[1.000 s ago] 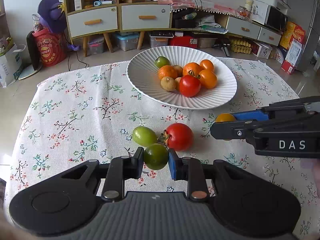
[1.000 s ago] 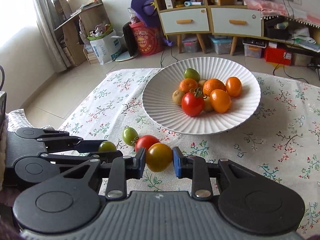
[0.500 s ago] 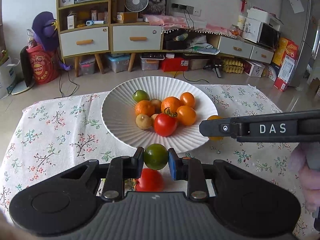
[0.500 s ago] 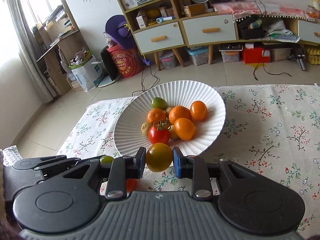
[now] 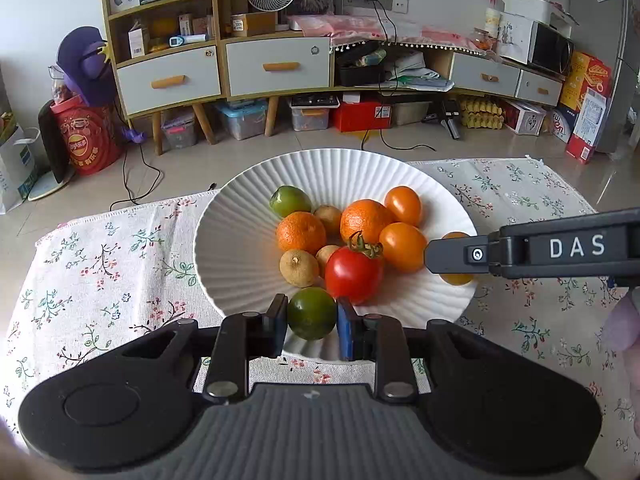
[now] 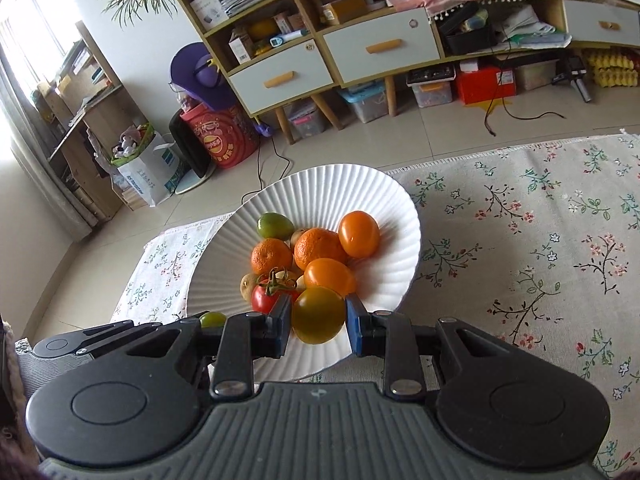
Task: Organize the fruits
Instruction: 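Lower both tomatoes into the bowl and open both tools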
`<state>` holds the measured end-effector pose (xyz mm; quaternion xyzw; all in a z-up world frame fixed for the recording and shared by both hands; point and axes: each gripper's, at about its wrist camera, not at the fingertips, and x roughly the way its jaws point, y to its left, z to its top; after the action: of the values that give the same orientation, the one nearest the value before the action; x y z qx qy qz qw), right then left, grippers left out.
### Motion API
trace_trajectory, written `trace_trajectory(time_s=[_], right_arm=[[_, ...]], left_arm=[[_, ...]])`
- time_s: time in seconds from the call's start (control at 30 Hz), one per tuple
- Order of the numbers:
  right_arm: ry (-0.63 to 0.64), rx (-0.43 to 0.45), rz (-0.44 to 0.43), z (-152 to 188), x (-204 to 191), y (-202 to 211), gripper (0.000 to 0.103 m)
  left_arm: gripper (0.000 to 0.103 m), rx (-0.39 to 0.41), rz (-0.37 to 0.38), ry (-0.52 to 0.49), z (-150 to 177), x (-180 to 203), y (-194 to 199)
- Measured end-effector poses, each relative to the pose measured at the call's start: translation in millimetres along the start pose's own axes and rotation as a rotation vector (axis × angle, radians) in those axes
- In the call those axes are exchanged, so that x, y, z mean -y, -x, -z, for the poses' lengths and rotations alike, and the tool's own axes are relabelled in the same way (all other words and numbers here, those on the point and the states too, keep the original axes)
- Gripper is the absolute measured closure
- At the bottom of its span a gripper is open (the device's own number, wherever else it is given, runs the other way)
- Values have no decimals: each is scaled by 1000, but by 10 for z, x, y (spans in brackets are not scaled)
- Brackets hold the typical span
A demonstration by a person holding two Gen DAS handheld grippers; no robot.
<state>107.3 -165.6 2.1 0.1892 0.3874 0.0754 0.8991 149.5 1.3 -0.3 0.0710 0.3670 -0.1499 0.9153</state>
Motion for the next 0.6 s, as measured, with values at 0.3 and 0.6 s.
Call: trace_trajectory(time_s=[0.3, 0.6], right_arm=[[1, -20, 8, 26, -30, -43, 77], [-7, -9, 8, -4, -33, 2, 71]], left_arm=[[88, 5, 40, 6, -6, 37, -41], [75, 16, 34, -8, -1, 92, -47]])
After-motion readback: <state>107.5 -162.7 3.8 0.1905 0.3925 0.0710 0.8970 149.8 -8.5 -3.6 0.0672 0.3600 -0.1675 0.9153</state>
